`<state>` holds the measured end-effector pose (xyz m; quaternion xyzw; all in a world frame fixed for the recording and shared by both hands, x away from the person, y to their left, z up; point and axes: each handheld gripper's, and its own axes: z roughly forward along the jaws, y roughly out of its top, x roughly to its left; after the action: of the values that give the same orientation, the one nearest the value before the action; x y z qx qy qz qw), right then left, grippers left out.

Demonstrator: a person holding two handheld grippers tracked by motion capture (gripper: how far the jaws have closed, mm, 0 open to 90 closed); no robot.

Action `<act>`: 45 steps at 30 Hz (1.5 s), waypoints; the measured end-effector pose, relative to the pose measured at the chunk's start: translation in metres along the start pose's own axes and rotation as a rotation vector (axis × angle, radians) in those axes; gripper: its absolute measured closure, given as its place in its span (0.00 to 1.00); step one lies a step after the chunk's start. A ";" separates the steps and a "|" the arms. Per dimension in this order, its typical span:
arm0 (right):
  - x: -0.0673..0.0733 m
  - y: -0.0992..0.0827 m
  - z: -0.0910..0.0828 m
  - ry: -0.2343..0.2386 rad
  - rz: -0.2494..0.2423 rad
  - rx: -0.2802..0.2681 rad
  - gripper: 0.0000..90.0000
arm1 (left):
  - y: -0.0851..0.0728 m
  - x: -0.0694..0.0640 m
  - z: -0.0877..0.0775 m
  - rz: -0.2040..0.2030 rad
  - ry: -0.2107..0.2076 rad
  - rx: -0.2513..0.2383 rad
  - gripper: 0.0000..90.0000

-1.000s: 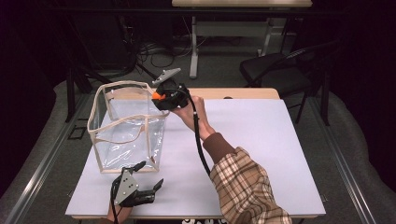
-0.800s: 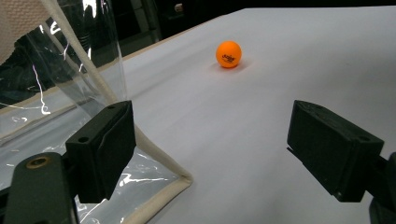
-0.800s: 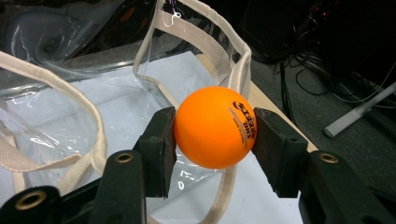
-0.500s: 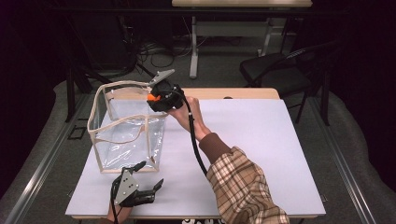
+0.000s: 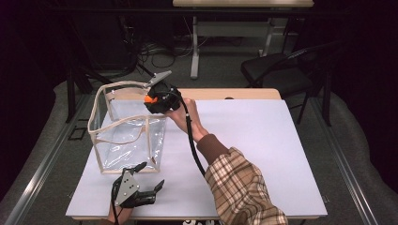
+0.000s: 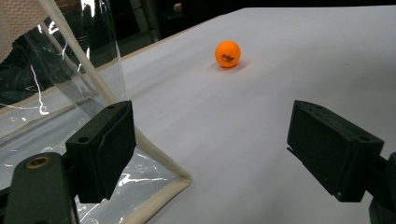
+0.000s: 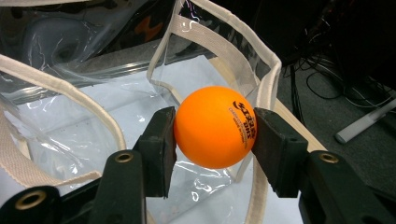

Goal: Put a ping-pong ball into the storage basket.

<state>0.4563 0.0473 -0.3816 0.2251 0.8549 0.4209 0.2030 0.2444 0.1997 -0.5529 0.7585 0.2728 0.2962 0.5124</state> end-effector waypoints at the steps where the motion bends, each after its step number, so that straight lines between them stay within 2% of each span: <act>1: 0.001 0.000 0.001 0.002 0.002 0.001 0.56 | 0.000 0.000 0.000 -0.003 0.002 -0.002 0.17; 14: 0.005 0.000 0.010 0.018 0.003 0.023 0.56 | 0.000 0.000 0.000 -0.004 0.002 -0.004 0.17; 18: 0.003 -0.002 0.016 0.028 0.018 0.041 0.56 | 0.000 0.000 0.000 -0.002 0.000 -0.003 0.17; 24: 0.003 -0.002 0.016 0.028 0.018 0.041 0.56 | 0.000 0.000 0.000 -0.002 -0.001 -0.003 0.17; 34: 0.002 -0.004 0.021 0.062 0.034 0.048 0.55 | 0.000 0.000 0.000 -0.006 0.001 -0.005 0.17; 35: 0.001 -0.005 0.022 0.064 0.040 0.053 0.50 | 0.000 0.000 0.000 -0.001 0.000 -0.003 0.17; 39: 0.000 -0.006 0.021 0.074 0.053 0.058 0.42 | 0.000 0.000 0.000 -0.003 0.001 -0.004 0.17; 45: -0.004 -0.009 0.012 0.098 0.071 0.031 0.36 | 0.000 0.000 0.000 -0.002 0.001 -0.004 0.17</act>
<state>0.4639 0.0475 -0.3950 0.2378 0.8616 0.4252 0.1425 0.2438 0.1997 -0.5528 0.7570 0.2733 0.2967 0.5140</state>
